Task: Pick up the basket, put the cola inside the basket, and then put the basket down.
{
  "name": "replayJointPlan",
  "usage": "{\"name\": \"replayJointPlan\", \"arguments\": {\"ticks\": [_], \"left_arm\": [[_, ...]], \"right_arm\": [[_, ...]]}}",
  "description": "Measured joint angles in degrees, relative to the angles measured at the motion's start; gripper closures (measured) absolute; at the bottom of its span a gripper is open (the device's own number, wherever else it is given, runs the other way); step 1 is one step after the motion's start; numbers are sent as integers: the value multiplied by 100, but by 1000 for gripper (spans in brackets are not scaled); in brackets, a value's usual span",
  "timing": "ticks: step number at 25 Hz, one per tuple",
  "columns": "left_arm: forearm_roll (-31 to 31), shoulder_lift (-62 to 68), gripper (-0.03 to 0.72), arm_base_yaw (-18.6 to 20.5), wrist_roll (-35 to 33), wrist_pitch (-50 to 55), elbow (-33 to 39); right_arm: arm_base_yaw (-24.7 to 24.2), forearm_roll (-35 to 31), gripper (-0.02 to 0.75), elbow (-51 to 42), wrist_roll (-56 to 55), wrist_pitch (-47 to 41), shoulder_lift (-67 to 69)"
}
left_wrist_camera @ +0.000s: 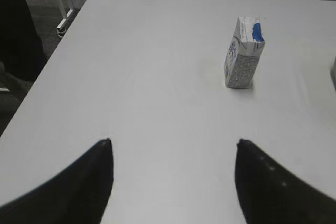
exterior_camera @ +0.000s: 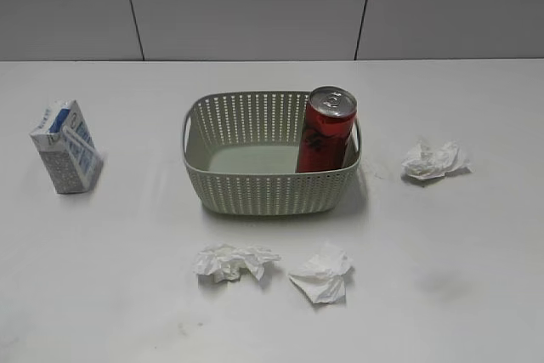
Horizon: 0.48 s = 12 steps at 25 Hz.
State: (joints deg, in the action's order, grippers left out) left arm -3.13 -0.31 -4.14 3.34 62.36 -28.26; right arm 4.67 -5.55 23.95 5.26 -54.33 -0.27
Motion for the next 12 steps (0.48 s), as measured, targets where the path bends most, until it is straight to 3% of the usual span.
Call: {"name": "replayJointPlan", "arguments": {"ticks": [12], "left_arm": [[0, 0, 190, 0, 0, 0, 0]], "right_arm": [[10, 0, 148, 0, -6, 0, 0]]}}
